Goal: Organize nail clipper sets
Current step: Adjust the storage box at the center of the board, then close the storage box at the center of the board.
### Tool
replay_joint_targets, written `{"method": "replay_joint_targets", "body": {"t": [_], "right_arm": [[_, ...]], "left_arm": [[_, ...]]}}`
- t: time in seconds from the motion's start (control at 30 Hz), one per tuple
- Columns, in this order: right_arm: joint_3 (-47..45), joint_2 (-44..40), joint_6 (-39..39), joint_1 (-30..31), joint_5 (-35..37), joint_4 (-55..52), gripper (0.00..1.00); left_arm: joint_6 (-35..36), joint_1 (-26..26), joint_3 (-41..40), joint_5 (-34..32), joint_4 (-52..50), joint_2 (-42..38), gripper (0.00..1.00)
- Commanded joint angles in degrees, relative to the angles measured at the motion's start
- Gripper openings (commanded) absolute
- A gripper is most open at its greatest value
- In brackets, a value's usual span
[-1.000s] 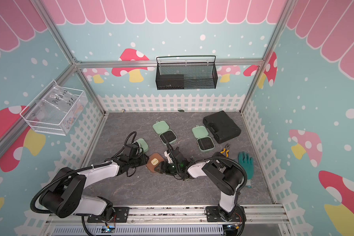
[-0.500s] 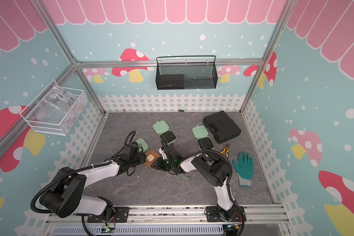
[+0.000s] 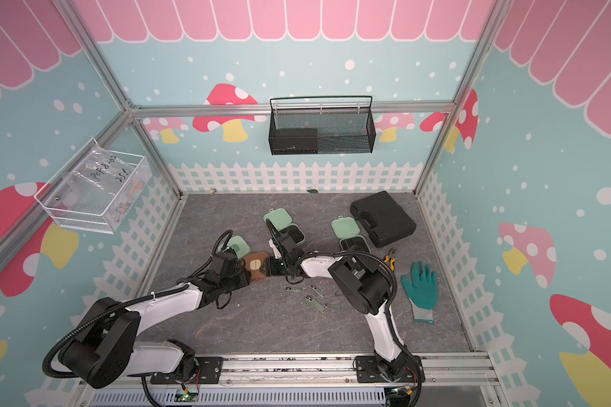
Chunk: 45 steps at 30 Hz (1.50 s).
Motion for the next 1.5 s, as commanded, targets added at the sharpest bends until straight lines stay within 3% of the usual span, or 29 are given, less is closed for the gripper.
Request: {"method": "replay_joint_targets", "body": {"t": [0.0,0.23,0.5,0.93,1.47], "right_arm": [[0.8,-0.5,-5.5,0.0,6.6,-11.0,0.59],[5.7,-4.2,-11.0,0.6,12.8,-19.6,0.59],[10.3,-2.0,-12.1,1.0,8.1,-19.5,0.49],[12.7,2.6,-11.4,1.2,6.8,-19.5,0.33],[10.1,6.0,-8.9,1.2,6.5,-17.7,0.27]], "left_arm": [[-0.6,-0.6,-0.4,1.5,-5.2,0.2,0.38],[-0.8,-0.6,-0.1,0.2,-6.0,-0.4,0.38],[-0.9,-0.6,0.2,-0.2,-6.0,0.3,0.38],[-0.7,-0.6,0.8,-0.2,-6.0,1.1,0.38],[-0.9,-0.5,1.8,-2.2,-7.6,0.7,0.4]]}}
